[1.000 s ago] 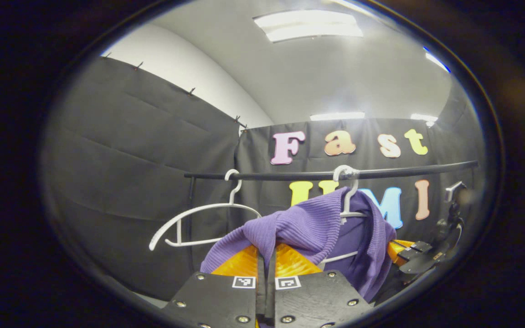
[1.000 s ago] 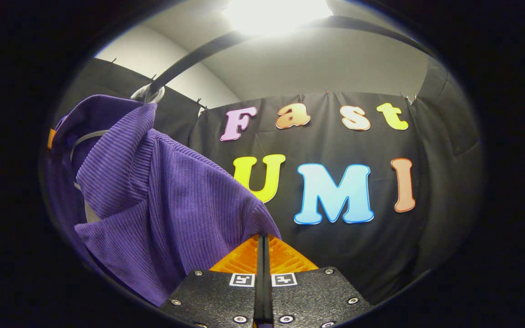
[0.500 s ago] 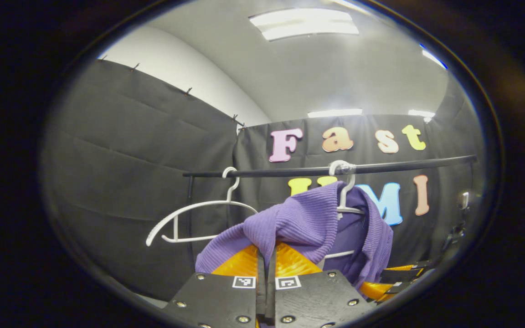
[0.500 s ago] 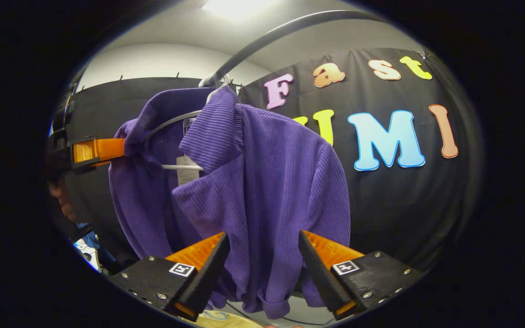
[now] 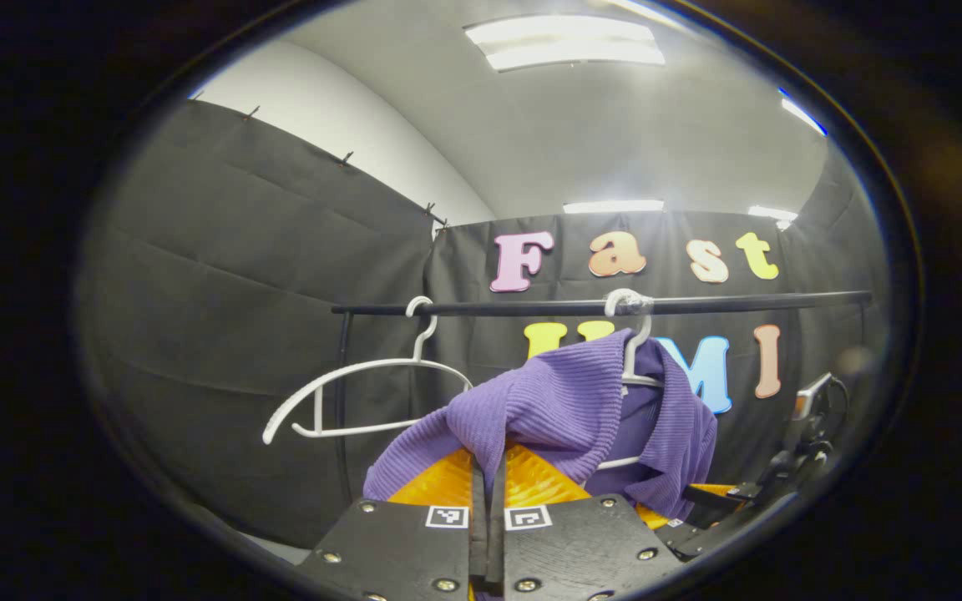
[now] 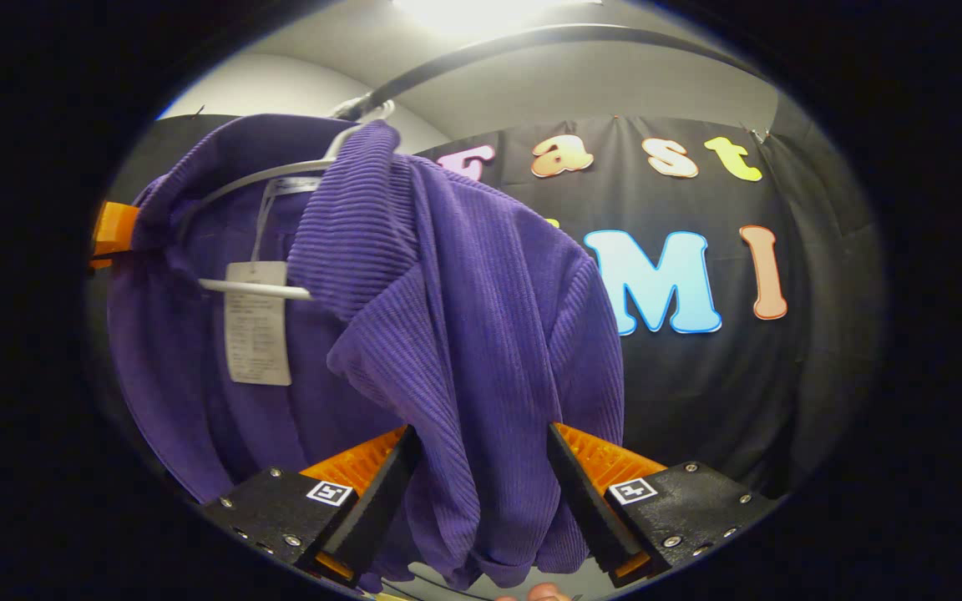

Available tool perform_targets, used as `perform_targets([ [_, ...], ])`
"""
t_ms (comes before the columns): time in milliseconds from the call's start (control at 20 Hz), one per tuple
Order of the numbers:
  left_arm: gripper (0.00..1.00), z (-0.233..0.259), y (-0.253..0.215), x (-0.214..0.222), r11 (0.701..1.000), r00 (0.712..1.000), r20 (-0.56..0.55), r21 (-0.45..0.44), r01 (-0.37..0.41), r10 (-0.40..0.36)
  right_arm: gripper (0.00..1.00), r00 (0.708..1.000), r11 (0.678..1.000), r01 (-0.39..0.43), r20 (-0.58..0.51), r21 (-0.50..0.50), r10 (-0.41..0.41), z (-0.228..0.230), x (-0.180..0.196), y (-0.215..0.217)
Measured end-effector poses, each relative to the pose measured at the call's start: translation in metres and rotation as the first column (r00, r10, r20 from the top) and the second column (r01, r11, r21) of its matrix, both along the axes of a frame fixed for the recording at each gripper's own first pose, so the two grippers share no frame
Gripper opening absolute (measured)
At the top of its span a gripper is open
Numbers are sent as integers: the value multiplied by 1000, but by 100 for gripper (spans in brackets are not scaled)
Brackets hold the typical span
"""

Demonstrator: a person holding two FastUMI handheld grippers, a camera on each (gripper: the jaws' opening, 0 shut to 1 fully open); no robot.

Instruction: Grasp the clothes on the hanger with both hands and then place them into the laundry hamper below.

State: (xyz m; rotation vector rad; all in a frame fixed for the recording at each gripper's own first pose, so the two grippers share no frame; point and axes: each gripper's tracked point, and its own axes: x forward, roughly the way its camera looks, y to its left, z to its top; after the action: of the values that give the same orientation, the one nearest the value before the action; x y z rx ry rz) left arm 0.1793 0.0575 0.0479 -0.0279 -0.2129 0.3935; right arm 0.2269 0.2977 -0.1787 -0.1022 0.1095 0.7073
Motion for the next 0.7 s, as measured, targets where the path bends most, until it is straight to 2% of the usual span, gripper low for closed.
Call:
perform_targets([
  [100,1,-1,-2,-2,1000,1000,-3,-2,9,-9,95,1000,1000,-13,-13,-12,13,-1,9,10],
  [150,1,-2,-2,-4,1000,1000,-6,1,13,-13,90,999,1000,-31,-26,-6,31,0,12,14],
  [300,1,-6,-2,-8,1000,999,-27,15,19,-19,7,998,999,-36,-49,39,38,9,26,9],
  [400,1,-7,-1,-7,1000,999,-31,11,18,-17,0,997,998,-61,-55,33,63,14,29,8],
  [600,1,10,-1,-13,1000,1000,13,4,8,-8,0,999,999,1,38,50,-3,50,39,-23],
  [650,5,13,1,-12,1000,1000,11,11,-4,4,0,998,998,16,65,58,-20,58,45,-27],
  [700,1,15,3,-10,1000,1000,11,19,-15,15,0,996,997,30,82,68,-35,63,49,-30],
])
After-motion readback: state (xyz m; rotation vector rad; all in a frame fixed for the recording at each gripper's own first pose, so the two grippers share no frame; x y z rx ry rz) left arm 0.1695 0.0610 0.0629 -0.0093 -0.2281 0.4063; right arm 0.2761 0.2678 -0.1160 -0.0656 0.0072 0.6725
